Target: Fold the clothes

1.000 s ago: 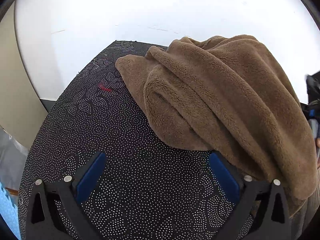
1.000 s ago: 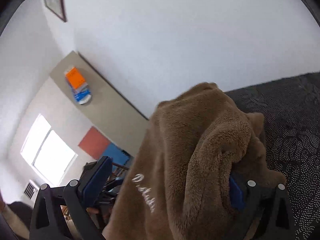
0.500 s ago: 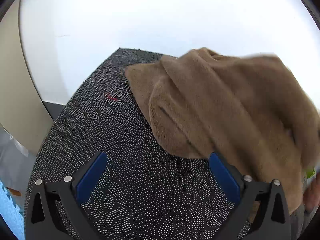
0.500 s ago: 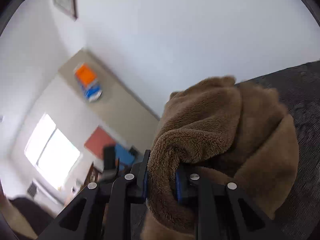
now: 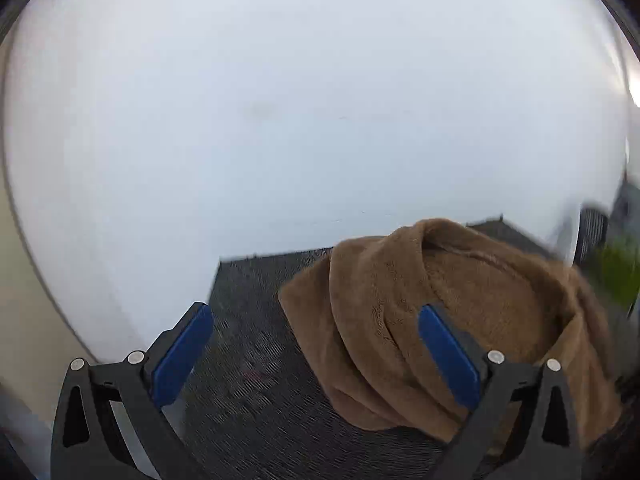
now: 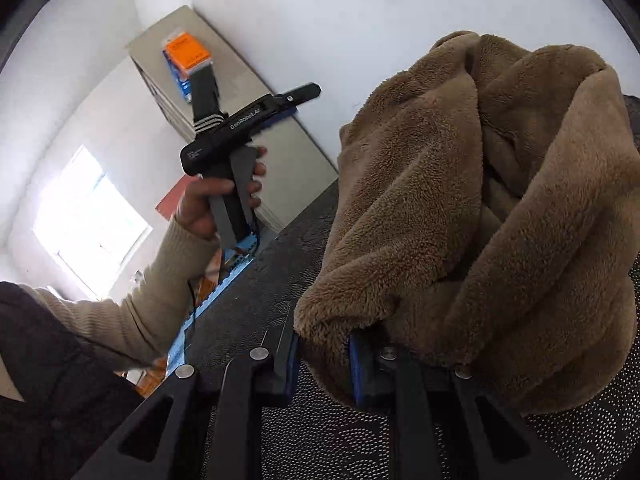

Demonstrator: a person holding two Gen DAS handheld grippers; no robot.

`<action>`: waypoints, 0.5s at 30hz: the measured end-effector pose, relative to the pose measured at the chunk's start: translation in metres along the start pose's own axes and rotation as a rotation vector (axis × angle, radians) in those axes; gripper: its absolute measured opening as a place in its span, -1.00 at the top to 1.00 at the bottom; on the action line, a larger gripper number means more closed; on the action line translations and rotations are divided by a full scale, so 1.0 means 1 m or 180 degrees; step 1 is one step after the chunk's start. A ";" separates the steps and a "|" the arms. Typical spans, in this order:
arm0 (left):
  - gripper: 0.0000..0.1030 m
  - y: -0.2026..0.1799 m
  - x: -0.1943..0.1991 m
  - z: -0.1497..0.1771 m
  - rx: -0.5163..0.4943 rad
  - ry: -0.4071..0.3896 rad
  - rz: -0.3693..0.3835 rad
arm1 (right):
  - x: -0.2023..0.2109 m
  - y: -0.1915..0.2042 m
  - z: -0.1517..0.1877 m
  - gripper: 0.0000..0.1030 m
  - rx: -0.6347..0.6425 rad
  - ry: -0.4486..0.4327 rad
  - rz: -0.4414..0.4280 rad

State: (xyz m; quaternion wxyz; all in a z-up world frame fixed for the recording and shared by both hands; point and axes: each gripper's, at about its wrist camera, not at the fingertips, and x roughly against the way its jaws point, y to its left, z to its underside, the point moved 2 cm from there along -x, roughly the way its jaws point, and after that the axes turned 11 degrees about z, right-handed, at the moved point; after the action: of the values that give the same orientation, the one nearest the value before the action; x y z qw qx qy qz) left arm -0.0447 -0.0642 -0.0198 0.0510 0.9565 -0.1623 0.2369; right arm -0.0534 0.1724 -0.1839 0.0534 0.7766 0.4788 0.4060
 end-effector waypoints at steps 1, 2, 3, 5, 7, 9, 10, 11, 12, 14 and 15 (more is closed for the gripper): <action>-1.00 -0.006 -0.004 -0.004 -0.0194 0.0065 -0.0011 | 0.001 -0.003 0.000 0.58 -0.0012 -0.0007 0.0012; -1.00 -0.010 -0.014 -0.007 -0.0331 0.0169 0.0022 | 0.001 -0.005 0.001 0.58 -0.0005 -0.0003 0.0025; -1.00 -0.013 -0.024 -0.011 -0.0465 0.0276 0.0057 | 0.003 -0.006 0.005 0.58 0.0013 0.0004 0.0044; -1.00 -0.009 -0.046 -0.017 -0.0468 0.0422 0.0163 | 0.004 -0.008 0.011 0.58 0.0050 0.0023 0.0090; -1.00 0.002 -0.068 -0.021 -0.0304 0.0555 0.0313 | 0.000 -0.006 0.017 0.58 0.0069 0.0115 0.0218; -1.00 0.014 -0.087 -0.024 -0.0128 0.0644 0.0438 | 0.000 -0.011 0.031 0.58 0.0072 0.0245 0.0354; -1.00 0.020 -0.092 -0.025 -0.0074 0.0661 0.0497 | -0.001 -0.013 0.036 0.58 0.0065 0.0309 0.0416; -1.00 0.025 -0.098 -0.026 -0.0022 0.0676 0.0556 | -0.010 -0.011 0.032 0.58 0.0043 0.0355 0.0466; -1.00 0.026 -0.096 -0.026 -0.0001 0.0677 0.0600 | -0.016 -0.008 0.030 0.58 0.0027 0.0397 0.0515; -1.00 0.028 -0.097 -0.030 0.0030 0.0668 0.0707 | -0.015 -0.006 0.035 0.58 0.0037 0.0453 0.0604; -1.00 0.027 -0.094 -0.033 0.0033 0.0660 0.0744 | -0.014 -0.004 0.037 0.59 0.0056 0.0484 0.0652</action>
State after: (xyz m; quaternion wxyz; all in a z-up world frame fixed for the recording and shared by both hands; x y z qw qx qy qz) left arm -0.1465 -0.0570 -0.0346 0.0346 0.9018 -0.2652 0.3395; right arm -0.0344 0.1749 -0.2186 -0.0316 0.7888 0.4032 0.4629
